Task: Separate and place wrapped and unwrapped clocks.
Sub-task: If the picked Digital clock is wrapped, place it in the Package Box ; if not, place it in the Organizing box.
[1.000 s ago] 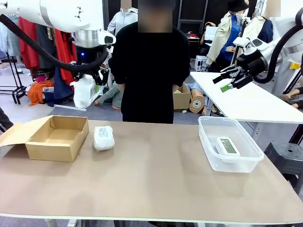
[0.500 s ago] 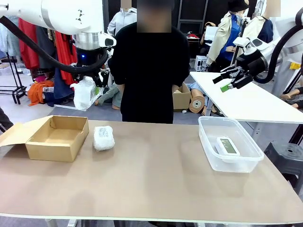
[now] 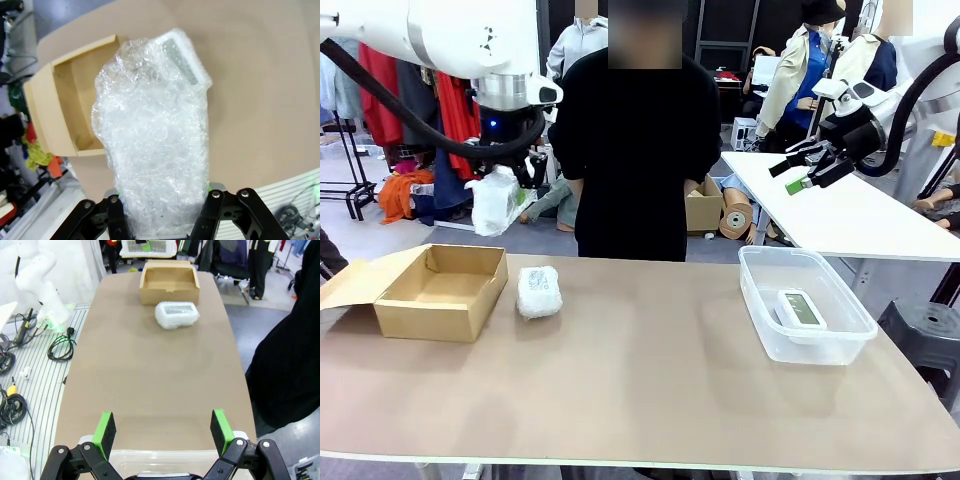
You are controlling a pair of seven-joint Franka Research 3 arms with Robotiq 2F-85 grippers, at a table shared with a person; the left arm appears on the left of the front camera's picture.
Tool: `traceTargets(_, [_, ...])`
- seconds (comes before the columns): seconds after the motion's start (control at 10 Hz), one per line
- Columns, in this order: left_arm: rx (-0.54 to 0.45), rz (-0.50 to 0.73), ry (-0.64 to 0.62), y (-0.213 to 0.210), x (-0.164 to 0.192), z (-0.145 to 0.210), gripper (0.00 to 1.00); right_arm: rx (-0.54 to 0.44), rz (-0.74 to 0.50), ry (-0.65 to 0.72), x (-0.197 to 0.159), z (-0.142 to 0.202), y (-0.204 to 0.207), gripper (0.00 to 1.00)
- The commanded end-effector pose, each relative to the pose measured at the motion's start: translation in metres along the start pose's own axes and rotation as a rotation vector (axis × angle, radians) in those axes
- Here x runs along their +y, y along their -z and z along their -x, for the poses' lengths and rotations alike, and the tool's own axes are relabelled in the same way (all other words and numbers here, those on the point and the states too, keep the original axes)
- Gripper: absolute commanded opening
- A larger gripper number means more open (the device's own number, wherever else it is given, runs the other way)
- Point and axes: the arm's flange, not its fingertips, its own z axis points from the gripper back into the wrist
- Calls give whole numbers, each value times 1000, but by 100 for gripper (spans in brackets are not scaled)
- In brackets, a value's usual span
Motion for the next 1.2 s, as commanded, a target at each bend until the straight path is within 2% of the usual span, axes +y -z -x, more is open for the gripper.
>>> traceTargets(0.0, [33, -22, -20, 29, 28, 1, 0, -8, 1, -2, 1, -2, 0, 100])
traceTargets(0.3, [53, -13, -134, 71, 66, 4, 0, -8, 1, -2, 1, -2, 0, 100])
traceTargets(0.4, [21, -38, -141, 84, 78, 6, 0, -8, 1, -2, 1, -2, 0, 100])
traceTargets(0.7, [17, -34, -195, 116, 119, 10, 0, -8, 1, -2, 1, -2, 0, 100])
traceTargets(0.8, [10, -22, -206, 127, 131, 10, 0, -8, 1, -2, 1, -2, 0, 100])
traceTargets(0.9, [25, 41, -186, 140, 142, 10, 0, -8, 1, -2, 1, -2, 0, 100])
traceTargets(1.1, [-4, 54, -206, 164, 155, 9, 0, -8, 1, -2, 1, -2, 0, 100])
